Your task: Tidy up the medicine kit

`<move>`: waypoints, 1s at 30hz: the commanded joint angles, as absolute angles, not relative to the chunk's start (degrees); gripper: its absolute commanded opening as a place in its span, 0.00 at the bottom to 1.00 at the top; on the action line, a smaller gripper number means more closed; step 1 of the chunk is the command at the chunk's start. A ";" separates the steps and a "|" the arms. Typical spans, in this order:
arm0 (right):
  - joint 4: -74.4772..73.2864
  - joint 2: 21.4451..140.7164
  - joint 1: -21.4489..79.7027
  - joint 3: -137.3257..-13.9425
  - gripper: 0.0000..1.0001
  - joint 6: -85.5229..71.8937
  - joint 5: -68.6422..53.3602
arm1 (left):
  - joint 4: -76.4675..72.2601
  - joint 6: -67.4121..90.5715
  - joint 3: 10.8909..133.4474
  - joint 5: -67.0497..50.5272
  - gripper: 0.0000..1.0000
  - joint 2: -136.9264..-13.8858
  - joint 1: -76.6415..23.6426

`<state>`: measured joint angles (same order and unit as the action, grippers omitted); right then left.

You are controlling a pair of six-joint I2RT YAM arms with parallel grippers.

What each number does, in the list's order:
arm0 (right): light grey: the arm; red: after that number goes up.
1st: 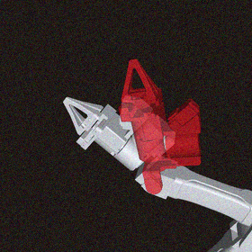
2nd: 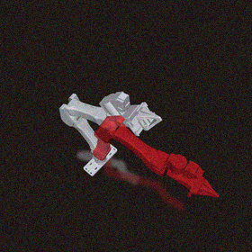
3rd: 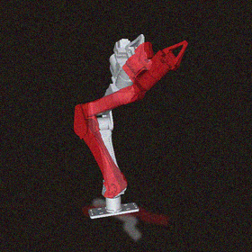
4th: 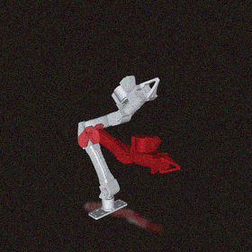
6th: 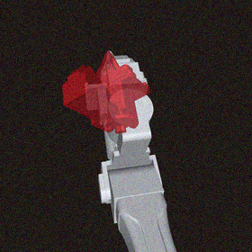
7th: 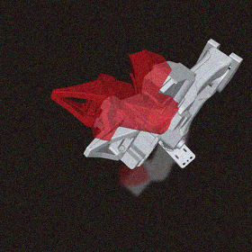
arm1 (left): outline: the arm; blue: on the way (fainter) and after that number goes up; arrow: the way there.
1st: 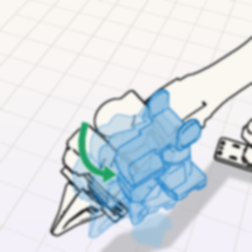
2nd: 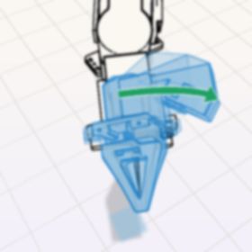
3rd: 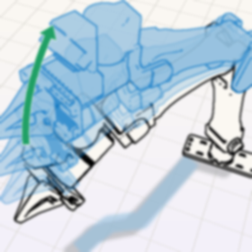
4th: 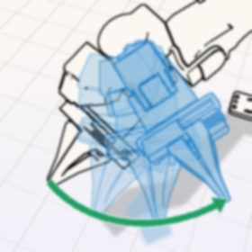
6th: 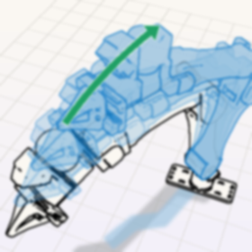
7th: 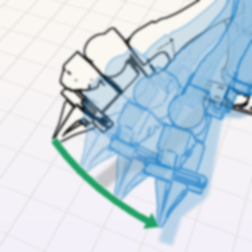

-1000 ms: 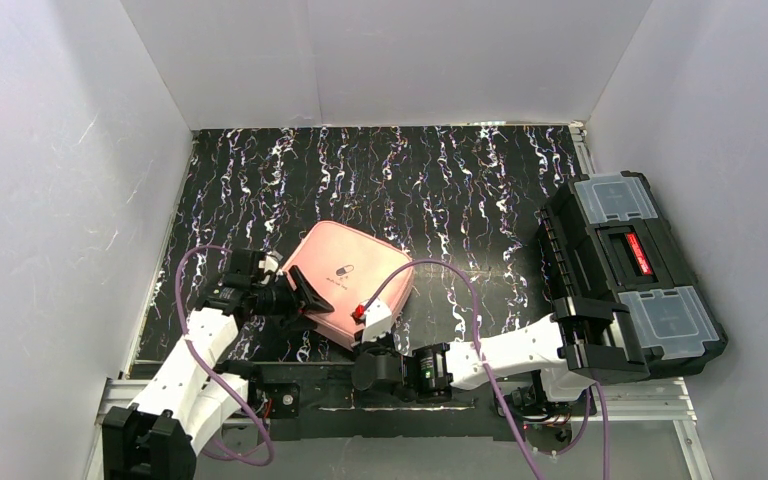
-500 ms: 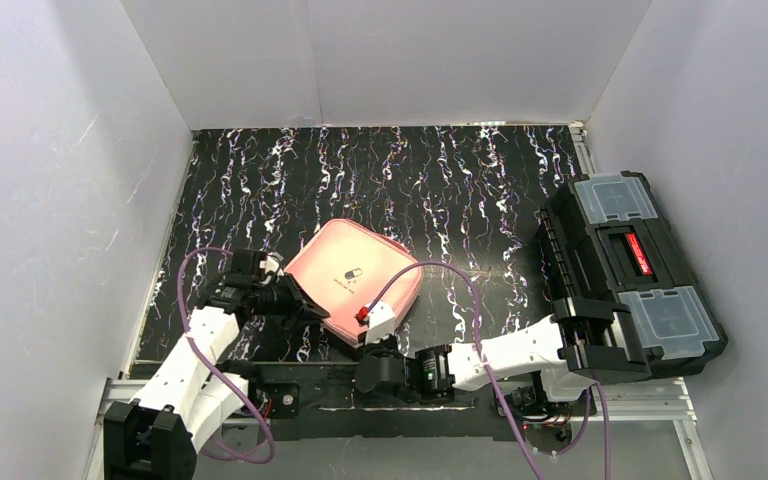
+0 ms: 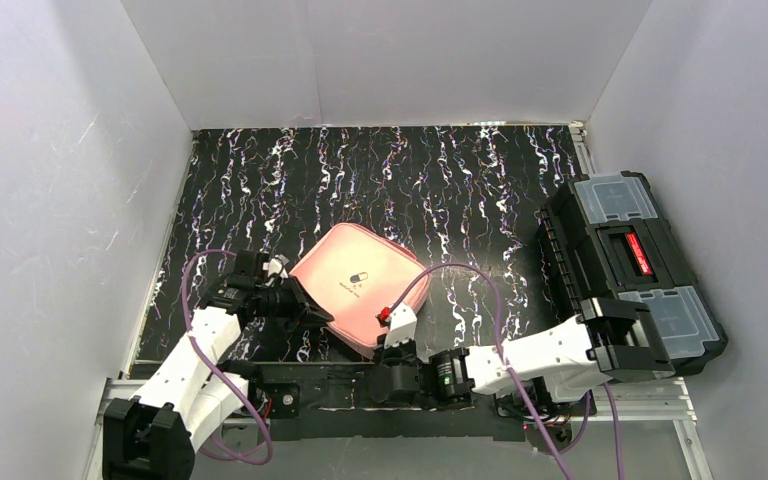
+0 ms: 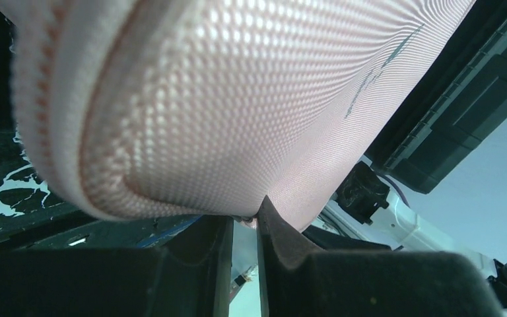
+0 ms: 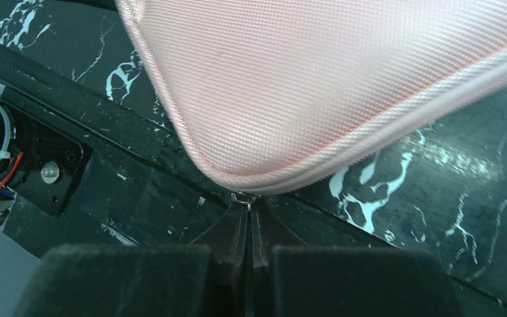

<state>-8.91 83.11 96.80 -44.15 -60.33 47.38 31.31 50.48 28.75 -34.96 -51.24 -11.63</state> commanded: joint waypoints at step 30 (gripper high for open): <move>-31.24 61.71 72.38 -31.64 0.01 -54.47 47.01 | 32.71 36.95 36.17 -38.93 0.00 -59.22 -10.92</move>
<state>-23.02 62.54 79.08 -32.69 -59.87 45.13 31.68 40.47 33.76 -39.89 -59.45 -11.95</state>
